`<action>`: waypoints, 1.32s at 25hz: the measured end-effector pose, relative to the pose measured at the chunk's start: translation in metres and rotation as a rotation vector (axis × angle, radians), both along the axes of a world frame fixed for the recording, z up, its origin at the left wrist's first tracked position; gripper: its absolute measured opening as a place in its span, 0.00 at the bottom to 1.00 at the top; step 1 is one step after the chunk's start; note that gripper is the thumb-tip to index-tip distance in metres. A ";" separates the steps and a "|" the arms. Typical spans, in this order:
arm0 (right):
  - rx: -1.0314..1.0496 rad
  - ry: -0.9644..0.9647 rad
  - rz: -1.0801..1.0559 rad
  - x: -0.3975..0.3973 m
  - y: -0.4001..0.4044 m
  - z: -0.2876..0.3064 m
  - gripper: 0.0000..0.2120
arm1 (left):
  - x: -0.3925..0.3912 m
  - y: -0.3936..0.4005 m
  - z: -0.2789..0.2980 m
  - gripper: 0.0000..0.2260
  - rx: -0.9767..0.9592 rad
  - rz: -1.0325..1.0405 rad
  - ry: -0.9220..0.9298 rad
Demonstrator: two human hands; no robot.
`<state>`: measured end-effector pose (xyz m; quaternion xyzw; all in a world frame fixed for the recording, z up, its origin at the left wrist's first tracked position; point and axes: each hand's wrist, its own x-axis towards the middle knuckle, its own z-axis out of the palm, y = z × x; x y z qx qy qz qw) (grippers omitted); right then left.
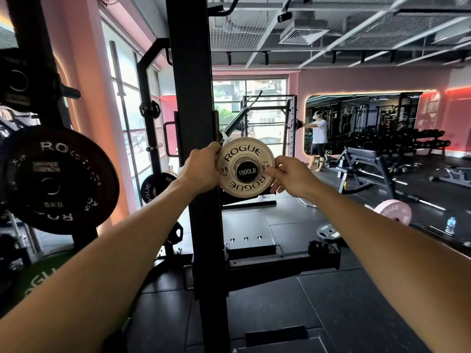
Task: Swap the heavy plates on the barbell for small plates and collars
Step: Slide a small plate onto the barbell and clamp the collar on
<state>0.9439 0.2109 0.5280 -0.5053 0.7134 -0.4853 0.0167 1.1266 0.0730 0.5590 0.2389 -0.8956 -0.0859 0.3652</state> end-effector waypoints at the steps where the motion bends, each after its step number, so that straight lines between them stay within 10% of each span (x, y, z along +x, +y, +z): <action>1: 0.000 -0.004 0.004 -0.003 -0.005 0.002 0.07 | -0.006 -0.005 0.001 0.13 -0.010 0.013 -0.001; 33: 0.062 0.103 0.047 -0.212 -0.264 0.015 0.08 | -0.214 -0.255 0.001 0.08 0.011 0.167 0.020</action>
